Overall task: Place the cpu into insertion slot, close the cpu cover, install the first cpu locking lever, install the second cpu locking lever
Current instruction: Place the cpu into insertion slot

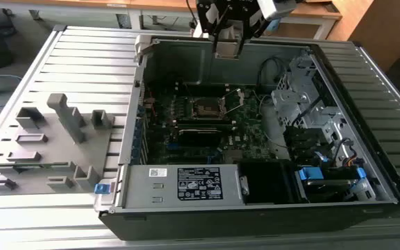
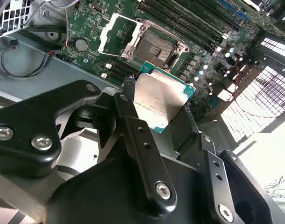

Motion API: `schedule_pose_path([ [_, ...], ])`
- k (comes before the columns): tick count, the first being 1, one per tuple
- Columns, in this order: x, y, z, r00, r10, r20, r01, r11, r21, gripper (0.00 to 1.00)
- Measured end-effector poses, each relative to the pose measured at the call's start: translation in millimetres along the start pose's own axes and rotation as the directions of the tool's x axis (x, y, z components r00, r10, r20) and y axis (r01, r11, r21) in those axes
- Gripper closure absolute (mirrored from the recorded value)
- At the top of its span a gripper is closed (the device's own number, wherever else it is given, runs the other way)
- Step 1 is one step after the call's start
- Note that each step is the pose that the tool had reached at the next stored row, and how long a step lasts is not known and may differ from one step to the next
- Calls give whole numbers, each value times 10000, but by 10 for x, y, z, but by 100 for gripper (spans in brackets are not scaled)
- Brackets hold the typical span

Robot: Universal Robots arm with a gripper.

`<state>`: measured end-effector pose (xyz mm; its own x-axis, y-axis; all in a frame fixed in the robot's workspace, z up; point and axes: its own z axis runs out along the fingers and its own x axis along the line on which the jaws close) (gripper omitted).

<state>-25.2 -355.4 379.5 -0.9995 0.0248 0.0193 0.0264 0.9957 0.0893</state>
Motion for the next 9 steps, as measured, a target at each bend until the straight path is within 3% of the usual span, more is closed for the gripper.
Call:
schedule_pose_path([
  [9,0,-1,15,10000,0,0,0,10000,-1,46],
])
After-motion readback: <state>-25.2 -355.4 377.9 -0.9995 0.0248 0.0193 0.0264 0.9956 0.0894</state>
